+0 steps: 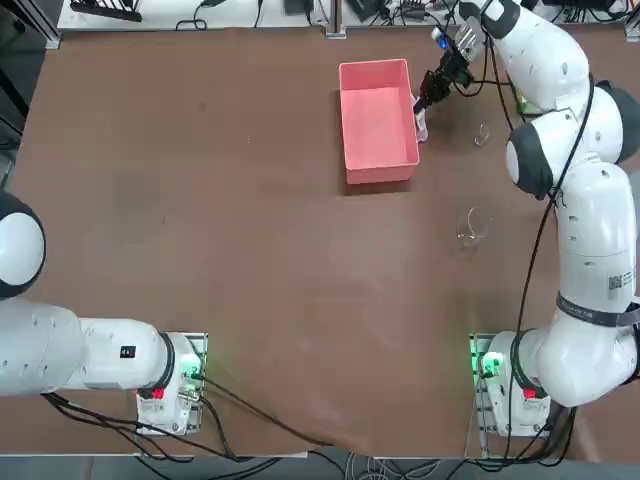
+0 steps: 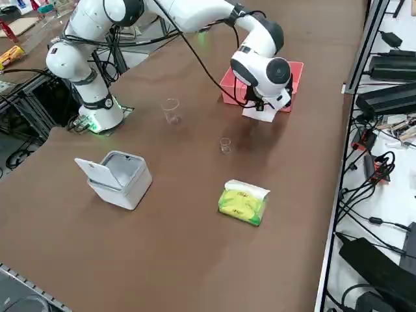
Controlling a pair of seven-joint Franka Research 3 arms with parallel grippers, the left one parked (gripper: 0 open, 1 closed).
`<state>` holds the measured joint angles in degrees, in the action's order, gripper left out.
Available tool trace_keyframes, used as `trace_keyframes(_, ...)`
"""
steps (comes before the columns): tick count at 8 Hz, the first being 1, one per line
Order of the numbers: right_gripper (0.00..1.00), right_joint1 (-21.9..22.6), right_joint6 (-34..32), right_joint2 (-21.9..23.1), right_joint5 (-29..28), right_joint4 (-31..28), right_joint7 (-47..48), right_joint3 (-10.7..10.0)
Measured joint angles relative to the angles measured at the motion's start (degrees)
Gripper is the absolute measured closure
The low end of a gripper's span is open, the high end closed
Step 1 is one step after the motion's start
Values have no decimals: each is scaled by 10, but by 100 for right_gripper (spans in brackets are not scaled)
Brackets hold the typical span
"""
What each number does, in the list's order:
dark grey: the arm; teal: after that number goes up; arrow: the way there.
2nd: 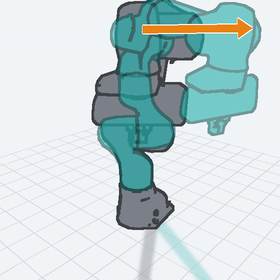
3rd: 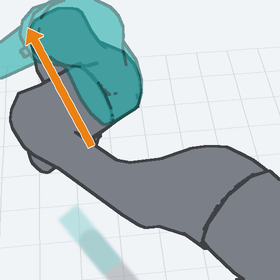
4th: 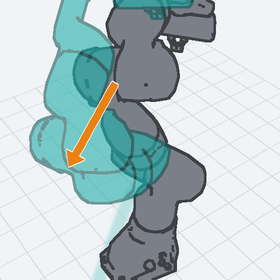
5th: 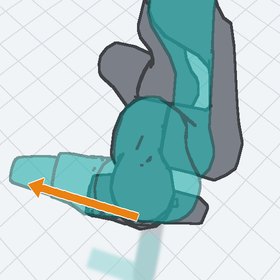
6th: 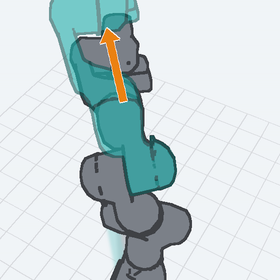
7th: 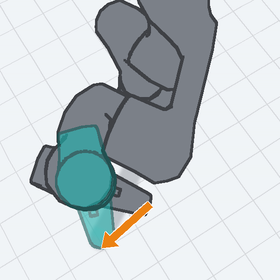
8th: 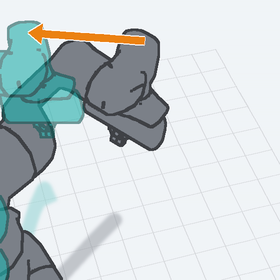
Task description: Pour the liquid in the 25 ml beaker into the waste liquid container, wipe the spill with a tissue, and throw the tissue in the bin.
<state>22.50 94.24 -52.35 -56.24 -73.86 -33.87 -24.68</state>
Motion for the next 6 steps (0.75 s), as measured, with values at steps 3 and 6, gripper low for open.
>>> trace_keyframes(3,97,0,0,-9,-1,0,-10,0)
trace_keyframes(6,97,-2,0,-17,-10,0,-22,0)
